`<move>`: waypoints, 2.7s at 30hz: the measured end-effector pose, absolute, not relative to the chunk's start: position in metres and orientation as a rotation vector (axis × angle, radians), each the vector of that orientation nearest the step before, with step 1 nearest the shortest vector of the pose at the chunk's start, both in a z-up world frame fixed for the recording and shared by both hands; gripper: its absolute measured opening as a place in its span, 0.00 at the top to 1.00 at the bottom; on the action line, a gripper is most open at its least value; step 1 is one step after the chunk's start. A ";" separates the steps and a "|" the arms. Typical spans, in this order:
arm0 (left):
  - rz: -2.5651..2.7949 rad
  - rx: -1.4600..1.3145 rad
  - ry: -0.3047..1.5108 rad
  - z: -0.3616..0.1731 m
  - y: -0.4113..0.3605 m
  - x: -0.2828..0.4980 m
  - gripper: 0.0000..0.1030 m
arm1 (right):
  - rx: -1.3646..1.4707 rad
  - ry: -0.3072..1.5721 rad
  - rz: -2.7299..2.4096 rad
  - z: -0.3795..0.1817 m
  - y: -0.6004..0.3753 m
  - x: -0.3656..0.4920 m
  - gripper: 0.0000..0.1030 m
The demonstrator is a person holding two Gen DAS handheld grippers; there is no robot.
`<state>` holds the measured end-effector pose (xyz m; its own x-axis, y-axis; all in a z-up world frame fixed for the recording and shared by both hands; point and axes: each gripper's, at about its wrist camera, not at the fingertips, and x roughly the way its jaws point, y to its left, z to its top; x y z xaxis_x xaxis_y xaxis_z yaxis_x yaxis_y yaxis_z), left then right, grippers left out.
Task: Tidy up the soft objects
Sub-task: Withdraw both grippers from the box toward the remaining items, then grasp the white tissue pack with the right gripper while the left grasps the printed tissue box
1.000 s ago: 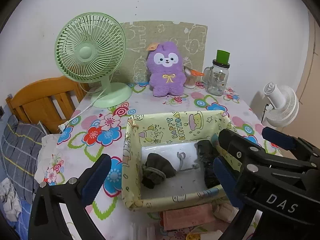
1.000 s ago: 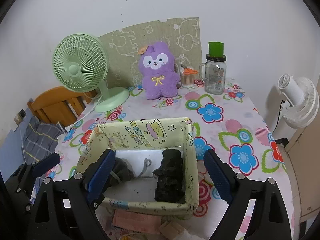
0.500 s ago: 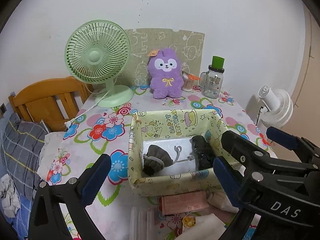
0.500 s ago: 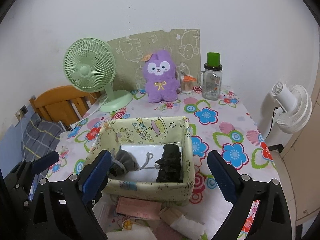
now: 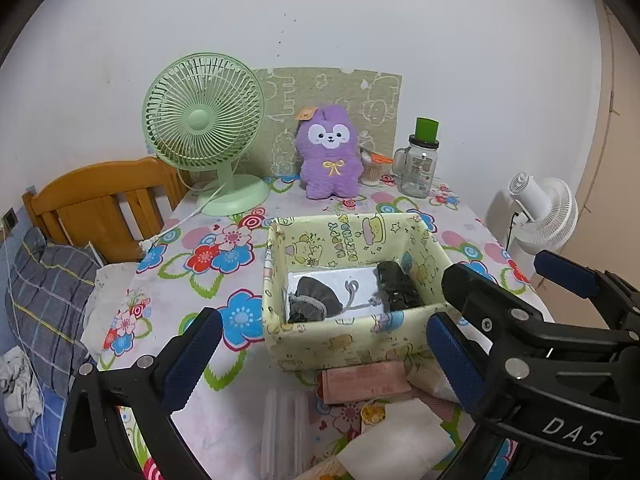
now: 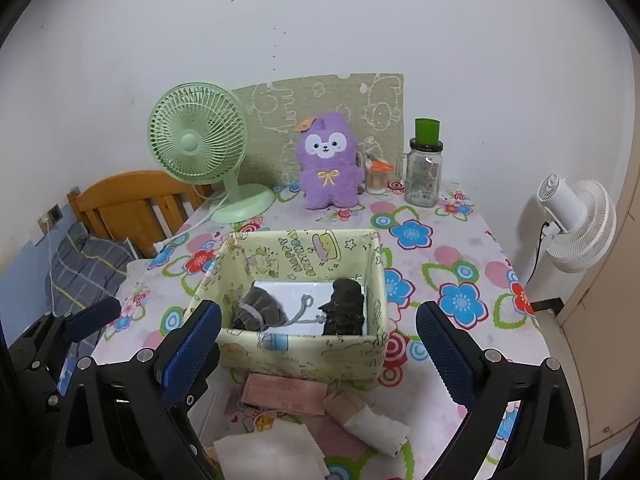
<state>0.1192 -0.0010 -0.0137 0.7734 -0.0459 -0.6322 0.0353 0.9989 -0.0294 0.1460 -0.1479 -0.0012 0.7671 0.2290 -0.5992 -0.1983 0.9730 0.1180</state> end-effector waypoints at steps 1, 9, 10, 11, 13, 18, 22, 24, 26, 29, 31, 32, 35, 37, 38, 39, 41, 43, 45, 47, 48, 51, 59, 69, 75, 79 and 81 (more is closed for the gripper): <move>-0.044 -0.017 0.685 -0.014 -0.001 0.117 0.00 | 0.048 0.655 0.233 -0.001 -0.148 0.144 0.04; -0.048 -0.012 0.678 -0.017 -0.002 0.099 0.00 | 0.047 0.642 0.240 -0.004 -0.146 0.124 0.04; -0.049 -0.012 0.677 -0.018 -0.002 0.097 0.00 | 0.051 0.642 0.242 -0.005 -0.146 0.122 0.04; -0.049 -0.012 0.676 -0.019 -0.002 0.094 0.00 | 0.053 0.644 0.244 -0.006 -0.146 0.121 0.04; -0.050 -0.013 0.674 -0.019 -0.001 0.090 0.00 | 0.058 0.647 0.245 -0.008 -0.147 0.118 0.04; -0.052 -0.019 0.669 -0.024 -0.001 0.079 0.00 | 0.060 0.645 0.253 -0.011 -0.147 0.106 0.04; -0.049 -0.015 0.669 -0.029 -0.002 0.074 0.00 | 0.057 0.648 0.247 -0.015 -0.147 0.100 0.04; -0.055 -0.016 0.670 -0.033 -0.002 0.071 0.00 | 0.056 0.648 0.247 -0.018 -0.146 0.095 0.04; -0.053 -0.013 0.676 -0.038 -0.002 0.068 0.00 | 0.053 0.637 0.244 -0.023 -0.146 0.090 0.04; -0.052 -0.013 0.688 -0.045 -0.003 0.065 0.00 | 0.042 0.621 0.233 -0.029 -0.146 0.084 0.04; -0.060 -0.017 0.690 -0.048 -0.002 0.062 0.00 | 0.041 0.618 0.230 -0.032 -0.146 0.080 0.04; -0.062 -0.017 0.689 -0.049 -0.002 0.060 0.00 | 0.042 0.616 0.229 -0.033 -0.146 0.079 0.04; -0.063 -0.008 0.680 -0.050 -0.002 0.055 0.00 | 0.033 0.603 0.219 -0.035 -0.144 0.074 0.04; -0.065 -0.001 0.672 -0.052 -0.002 0.053 0.00 | 0.022 0.595 0.214 -0.036 -0.143 0.071 0.04; -0.068 0.000 0.672 -0.054 -0.002 0.051 0.00 | 0.018 0.593 0.212 -0.036 -0.143 0.069 0.04; -0.071 -0.001 0.672 -0.055 -0.002 0.050 0.00 | 0.016 0.591 0.211 -0.037 -0.143 0.068 0.04; -0.075 -0.003 0.673 -0.058 -0.002 0.049 0.00 | 0.012 0.591 0.209 -0.040 -0.142 0.065 0.04; -0.082 -0.004 0.674 -0.061 -0.001 0.047 0.00 | 0.010 0.594 0.209 -0.043 -0.141 0.063 0.04; -0.089 -0.002 0.675 -0.066 -0.001 0.045 0.00 | 0.005 0.600 0.213 -0.047 -0.140 0.062 0.04; -0.096 -0.003 0.685 -0.072 -0.001 0.045 0.00 | 0.001 0.609 0.216 -0.052 -0.139 0.061 0.04; -0.100 -0.005 0.691 -0.075 -0.001 0.045 0.00 | -0.001 0.614 0.216 -0.055 -0.139 0.061 0.04; -0.106 -0.006 0.707 -0.083 -0.001 0.045 0.00 | -0.004 0.630 0.218 -0.063 -0.137 0.061 0.04; -0.122 -0.015 0.733 -0.099 0.002 0.045 0.00 | -0.030 0.658 0.244 -0.080 -0.127 0.064 0.04; -0.169 -0.024 0.756 -0.113 0.002 0.046 0.00 | -0.047 0.710 0.291 -0.096 -0.114 0.070 0.04; -0.176 -0.032 0.786 -0.123 0.003 0.049 0.00 | -0.074 0.728 0.300 -0.106 -0.108 0.075 0.04; -0.178 -0.033 0.809 -0.132 0.005 0.052 0.00 | -0.084 0.757 0.304 -0.114 -0.105 0.079 0.04; -0.184 -0.043 0.812 -0.133 0.006 0.052 0.00 | -0.065 0.780 0.315 -0.118 -0.105 0.082 0.04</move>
